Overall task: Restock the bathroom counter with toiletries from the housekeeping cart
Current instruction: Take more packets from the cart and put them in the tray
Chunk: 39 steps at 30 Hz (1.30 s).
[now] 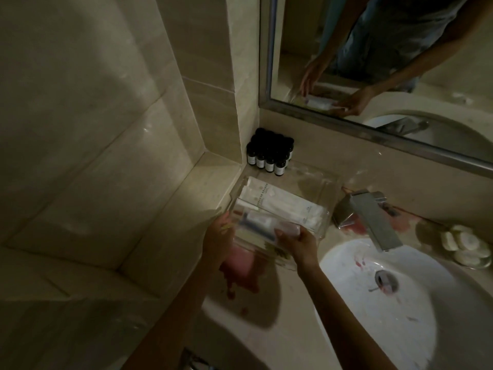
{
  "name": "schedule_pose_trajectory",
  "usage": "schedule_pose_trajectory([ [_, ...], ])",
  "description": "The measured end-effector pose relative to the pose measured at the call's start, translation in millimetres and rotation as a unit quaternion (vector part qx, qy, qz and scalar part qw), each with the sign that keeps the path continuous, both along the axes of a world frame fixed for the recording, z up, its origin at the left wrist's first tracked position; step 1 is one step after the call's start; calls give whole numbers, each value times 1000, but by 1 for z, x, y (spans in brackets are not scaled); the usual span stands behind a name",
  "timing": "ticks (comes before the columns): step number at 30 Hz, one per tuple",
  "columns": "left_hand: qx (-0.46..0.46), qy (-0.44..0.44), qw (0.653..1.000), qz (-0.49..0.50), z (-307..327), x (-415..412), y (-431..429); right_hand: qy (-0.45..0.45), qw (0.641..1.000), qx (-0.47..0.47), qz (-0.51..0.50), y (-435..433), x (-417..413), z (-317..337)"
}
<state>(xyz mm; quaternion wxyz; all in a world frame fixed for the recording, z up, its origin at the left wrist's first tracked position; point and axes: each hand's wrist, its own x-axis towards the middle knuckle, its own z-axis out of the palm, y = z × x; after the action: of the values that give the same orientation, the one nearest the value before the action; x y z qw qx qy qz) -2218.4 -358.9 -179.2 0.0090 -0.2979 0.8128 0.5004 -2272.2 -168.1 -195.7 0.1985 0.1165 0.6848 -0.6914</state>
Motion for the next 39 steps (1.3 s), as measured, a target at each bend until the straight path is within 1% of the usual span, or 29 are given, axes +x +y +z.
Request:
schedule_pose_trajectory([
  [1, -23, 0, 1000, -20, 0, 1, -1, 0, 1000, 2, -3, -3, 0, -1],
  [3, -62, 45, 993, -87, -2, 3, 0, 1, 1000, 8, -4, -9, 0, -4],
  [5, -50, 72, 988, -130, -7, 6, 4, -3, 1000, 24, -8, -16, -1, -9],
  [7, -50, 66, 988, -132, -5, 5, 6, -5, 999, 41, -11, -21, -4, -14],
  [11, -44, 44, 992, -106, -4, 8, 8, -18, 998, 56, -9, -29, -10, -15],
  [15, -61, -23, 995, -81, -3, 14, 7, -11, 997, 75, -1, -42, -16, -11],
  [18, -92, -28, 991, -87, -5, 14, 6, -11, 996, 84, -7, -48, -21, -11],
  [21, -155, -7, 978, -141, -4, 16, 9, -3, 994, 112, 4, -47, -22, -13],
  [24, -203, 31, 954, -220, -8, 13, 7, 23, 988, 152, 31, -45, -20, -14],
  [27, -225, 5, 935, -273, -18, 6, 2, 52, 980, 188, 41, -44, -20, -14],
  [31, -254, -38, 919, -298, -22, -2, 4, 66, 972, 219, 57, -43, -21, -14],
  [35, -293, -65, 905, -301, -26, -2, 8, 76, 963, 245, 80, -38, -19, -13],
  [37, -283, -73, 905, -308, -26, -3, 9, 74, 964, 244, 70, -31, -16, -12],
  [39, -279, -80, 903, -316, -31, -4, 6, 81, 971, 220, 55, -19, -9, -8],
])
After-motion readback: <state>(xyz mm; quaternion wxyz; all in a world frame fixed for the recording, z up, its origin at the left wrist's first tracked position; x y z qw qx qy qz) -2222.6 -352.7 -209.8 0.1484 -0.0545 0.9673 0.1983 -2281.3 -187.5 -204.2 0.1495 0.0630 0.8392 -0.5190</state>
